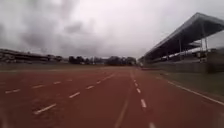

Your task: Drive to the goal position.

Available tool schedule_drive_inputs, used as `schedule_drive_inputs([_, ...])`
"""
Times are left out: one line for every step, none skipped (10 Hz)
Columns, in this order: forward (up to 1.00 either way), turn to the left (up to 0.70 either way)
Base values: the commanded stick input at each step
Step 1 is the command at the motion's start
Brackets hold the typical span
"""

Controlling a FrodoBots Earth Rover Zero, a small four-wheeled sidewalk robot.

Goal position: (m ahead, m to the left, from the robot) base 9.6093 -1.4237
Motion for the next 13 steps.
schedule_drive_inputs([0.7, -0.35])
schedule_drive_inputs([0.7, -0.35])
schedule_drive_inputs([0.7, -0.35])
schedule_drive_inputs([0.7, -0.35])
schedule_drive_inputs([0.7, 0.0])
schedule_drive_inputs([0.7, 0.0])
schedule_drive_inputs([0.7, -0.07])
schedule_drive_inputs([0.7, -0.24])
schedule_drive_inputs([0.7, -0.35])
schedule_drive_inputs([0.7, -0.35])
schedule_drive_inputs([0.7, -0.35])
schedule_drive_inputs([0.7, -0.35])
schedule_drive_inputs([0.7, 0.0])
